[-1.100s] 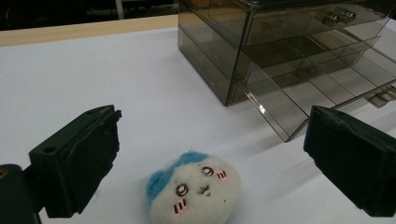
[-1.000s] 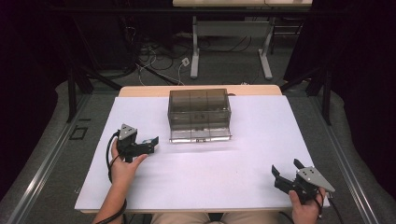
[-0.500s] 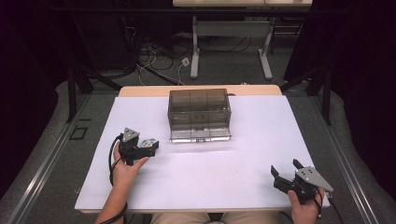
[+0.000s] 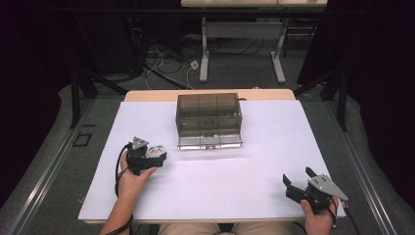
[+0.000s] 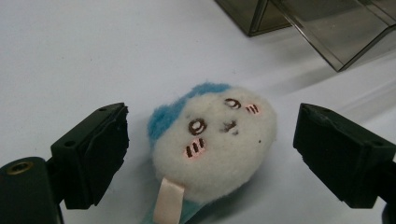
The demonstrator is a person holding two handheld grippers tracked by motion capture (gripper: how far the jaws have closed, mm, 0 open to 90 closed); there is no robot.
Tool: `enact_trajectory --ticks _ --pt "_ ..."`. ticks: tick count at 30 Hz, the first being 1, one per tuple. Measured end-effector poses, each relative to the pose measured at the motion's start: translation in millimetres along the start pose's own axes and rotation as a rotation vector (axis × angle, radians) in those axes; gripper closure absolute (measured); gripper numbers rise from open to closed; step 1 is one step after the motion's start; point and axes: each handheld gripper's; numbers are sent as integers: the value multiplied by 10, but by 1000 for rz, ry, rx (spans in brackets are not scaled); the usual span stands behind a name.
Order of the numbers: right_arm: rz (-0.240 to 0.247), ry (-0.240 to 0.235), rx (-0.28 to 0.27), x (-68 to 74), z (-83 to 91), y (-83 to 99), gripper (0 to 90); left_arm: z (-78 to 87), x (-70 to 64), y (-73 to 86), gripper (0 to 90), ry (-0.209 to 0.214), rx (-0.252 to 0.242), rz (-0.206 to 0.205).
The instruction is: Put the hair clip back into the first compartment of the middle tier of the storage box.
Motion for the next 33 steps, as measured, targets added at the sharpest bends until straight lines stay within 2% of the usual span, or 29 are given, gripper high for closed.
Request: enact_trajectory --ticks 13,16,17,25,33 --pt "-4 1 1 5 -7 7 153 -15 -11 10 154 -13 12 -7" --pt "3 -7 31 2 10 0 153 -25 -8 11 159 -25 10 -14" --pt "-4 0 11 11 -3 5 153 -31 -8 5 161 -28 25 -10" --pt "-5 -5 0 22 -8 2 153 -55 -13 -2 211 -44 42 -6" --pt "-7 -6 8 10 -3 1 153 -67 -40 -14 285 -57 78 -38"
Point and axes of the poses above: each handheld gripper's, and its own axes: z roughly backward along the jaws, y roughly out of its underside, x roughly to its left, and after that the axes turned 7 degrees about y, right-handed
